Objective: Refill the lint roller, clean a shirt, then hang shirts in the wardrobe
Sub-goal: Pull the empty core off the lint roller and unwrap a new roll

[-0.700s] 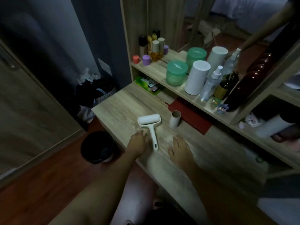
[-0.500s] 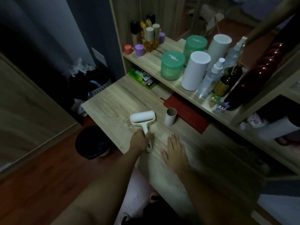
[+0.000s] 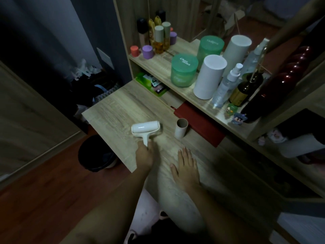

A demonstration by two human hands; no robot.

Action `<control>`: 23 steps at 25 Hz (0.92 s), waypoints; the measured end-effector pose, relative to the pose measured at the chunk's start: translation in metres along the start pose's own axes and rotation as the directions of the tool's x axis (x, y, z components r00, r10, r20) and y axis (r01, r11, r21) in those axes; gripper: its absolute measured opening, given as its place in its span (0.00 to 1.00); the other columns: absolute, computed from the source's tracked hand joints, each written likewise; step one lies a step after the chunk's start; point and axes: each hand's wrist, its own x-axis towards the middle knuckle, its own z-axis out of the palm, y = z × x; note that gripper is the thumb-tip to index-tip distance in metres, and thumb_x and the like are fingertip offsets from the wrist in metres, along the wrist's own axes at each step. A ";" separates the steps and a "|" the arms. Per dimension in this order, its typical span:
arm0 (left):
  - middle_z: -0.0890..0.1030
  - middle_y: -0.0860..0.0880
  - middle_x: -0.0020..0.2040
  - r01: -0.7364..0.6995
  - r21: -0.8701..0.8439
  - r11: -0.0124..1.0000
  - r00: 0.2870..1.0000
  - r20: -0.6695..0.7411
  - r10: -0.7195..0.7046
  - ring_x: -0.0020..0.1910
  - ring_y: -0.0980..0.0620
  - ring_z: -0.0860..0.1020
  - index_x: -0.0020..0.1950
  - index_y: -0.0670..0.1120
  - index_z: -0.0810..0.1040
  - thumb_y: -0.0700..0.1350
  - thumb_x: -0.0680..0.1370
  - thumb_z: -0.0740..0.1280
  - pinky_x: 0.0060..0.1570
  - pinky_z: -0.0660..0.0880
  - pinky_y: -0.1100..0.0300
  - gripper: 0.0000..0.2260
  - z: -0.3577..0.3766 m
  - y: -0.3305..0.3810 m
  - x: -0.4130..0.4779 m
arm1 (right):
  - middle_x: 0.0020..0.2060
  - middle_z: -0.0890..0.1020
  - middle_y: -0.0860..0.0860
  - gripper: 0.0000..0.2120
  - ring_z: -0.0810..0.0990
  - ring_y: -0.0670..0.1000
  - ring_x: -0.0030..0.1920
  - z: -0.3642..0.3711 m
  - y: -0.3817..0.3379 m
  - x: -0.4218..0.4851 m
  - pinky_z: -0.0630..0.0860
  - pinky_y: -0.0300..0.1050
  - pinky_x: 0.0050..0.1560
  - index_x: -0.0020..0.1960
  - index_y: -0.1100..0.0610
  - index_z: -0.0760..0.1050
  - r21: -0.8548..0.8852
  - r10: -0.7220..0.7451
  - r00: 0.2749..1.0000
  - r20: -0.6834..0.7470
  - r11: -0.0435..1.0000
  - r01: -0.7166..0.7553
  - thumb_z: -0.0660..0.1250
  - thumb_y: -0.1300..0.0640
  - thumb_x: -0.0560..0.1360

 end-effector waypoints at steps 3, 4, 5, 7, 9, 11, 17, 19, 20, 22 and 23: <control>0.78 0.40 0.44 -0.110 0.116 0.987 0.991 -0.063 0.118 0.47 0.39 0.78 0.56 0.39 0.69 0.54 0.80 0.55 0.41 0.66 0.56 0.18 -0.026 -0.002 -0.016 | 0.75 0.59 0.54 0.26 0.60 0.52 0.73 -0.016 -0.009 -0.001 0.60 0.45 0.69 0.73 0.57 0.58 0.363 0.117 0.993 0.019 0.925 -0.116 0.53 0.47 0.79; 0.78 0.39 0.43 -0.172 0.165 0.971 0.982 -0.053 0.183 0.46 0.38 0.78 0.54 0.40 0.68 0.54 0.80 0.55 0.39 0.66 0.56 0.17 -0.035 -0.005 -0.022 | 0.72 0.65 0.55 0.23 0.66 0.51 0.70 -0.025 -0.017 -0.003 0.64 0.42 0.65 0.71 0.57 0.62 0.488 0.174 0.985 -0.005 0.860 -0.149 0.55 0.49 0.79; 0.78 0.40 0.41 -0.240 0.204 0.949 0.968 -0.028 0.250 0.45 0.38 0.78 0.52 0.42 0.68 0.54 0.80 0.55 0.38 0.65 0.57 0.15 -0.045 -0.007 -0.027 | 0.67 0.71 0.56 0.19 0.72 0.51 0.64 -0.037 -0.028 -0.006 0.68 0.41 0.61 0.68 0.56 0.66 0.611 0.224 0.974 -0.018 0.774 -0.167 0.55 0.51 0.79; 0.78 0.44 0.40 -0.363 0.289 0.886 0.930 0.053 0.364 0.43 0.39 0.79 0.53 0.45 0.67 0.56 0.79 0.55 0.36 0.67 0.56 0.14 -0.063 -0.011 -0.037 | 0.58 0.77 0.55 0.13 0.80 0.52 0.52 -0.061 -0.050 -0.008 0.76 0.43 0.51 0.62 0.51 0.68 0.824 0.274 0.960 0.063 0.528 -0.205 0.54 0.51 0.80; 0.81 0.41 0.43 -0.448 0.411 0.794 0.889 0.108 0.445 0.43 0.37 0.80 0.58 0.45 0.68 0.56 0.79 0.56 0.36 0.70 0.53 0.16 -0.075 -0.014 -0.044 | 0.54 0.76 0.51 0.16 0.82 0.54 0.46 -0.084 -0.071 -0.003 0.78 0.42 0.41 0.66 0.51 0.64 0.929 0.255 0.951 0.177 0.275 -0.247 0.53 0.49 0.80; 0.82 0.40 0.47 -0.497 0.472 0.728 0.856 0.131 0.500 0.46 0.36 0.80 0.61 0.45 0.68 0.56 0.79 0.57 0.39 0.73 0.51 0.18 -0.082 -0.010 -0.056 | 0.58 0.71 0.52 0.22 0.80 0.58 0.50 -0.102 -0.091 0.001 0.79 0.44 0.42 0.71 0.52 0.59 0.957 0.247 0.935 0.255 0.077 -0.281 0.51 0.45 0.79; 0.78 0.50 0.54 -0.648 0.263 0.715 0.752 0.372 0.544 0.53 0.49 0.77 0.61 0.52 0.67 0.63 0.78 0.51 0.46 0.69 0.59 0.20 -0.101 0.021 -0.091 | 0.60 0.75 0.56 0.20 0.76 0.54 0.55 -0.130 -0.113 -0.007 0.78 0.50 0.51 0.67 0.56 0.67 0.989 0.428 0.903 0.031 0.120 -0.090 0.55 0.48 0.79; 0.78 0.52 0.50 -0.509 -0.019 0.860 0.819 0.297 0.491 0.50 0.52 0.76 0.53 0.56 0.70 0.62 0.77 0.51 0.47 0.70 0.60 0.15 -0.112 0.038 -0.088 | 0.57 0.77 0.58 0.17 0.78 0.56 0.54 -0.139 -0.109 -0.006 0.78 0.52 0.51 0.62 0.58 0.70 0.977 0.451 0.891 -0.055 0.207 -0.044 0.56 0.49 0.79; 0.78 0.52 0.48 -0.413 -0.183 0.892 0.860 0.243 0.448 0.49 0.52 0.77 0.50 0.56 0.71 0.58 0.79 0.54 0.46 0.71 0.61 0.10 -0.117 0.047 -0.084 | 0.55 0.78 0.58 0.17 0.78 0.57 0.53 -0.144 -0.108 -0.006 0.77 0.51 0.49 0.59 0.58 0.72 0.966 0.439 0.893 -0.097 0.256 -0.021 0.56 0.48 0.78; 0.79 0.51 0.51 -0.349 -0.374 0.859 0.866 0.222 0.448 0.49 0.53 0.78 0.53 0.57 0.74 0.50 0.79 0.61 0.45 0.74 0.62 0.05 -0.128 0.064 -0.075 | 0.49 0.80 0.56 0.17 0.79 0.57 0.50 -0.153 -0.110 -0.009 0.77 0.50 0.45 0.53 0.57 0.74 0.932 0.391 0.902 -0.185 0.360 0.035 0.57 0.45 0.74; 0.79 0.50 0.53 -0.387 -0.398 0.832 0.833 0.236 0.500 0.49 0.52 0.78 0.56 0.56 0.75 0.49 0.77 0.65 0.44 0.75 0.62 0.08 -0.134 0.070 -0.074 | 0.46 0.80 0.53 0.16 0.79 0.56 0.49 -0.157 -0.112 -0.012 0.77 0.51 0.44 0.50 0.56 0.74 0.916 0.374 0.899 -0.226 0.395 0.066 0.57 0.45 0.72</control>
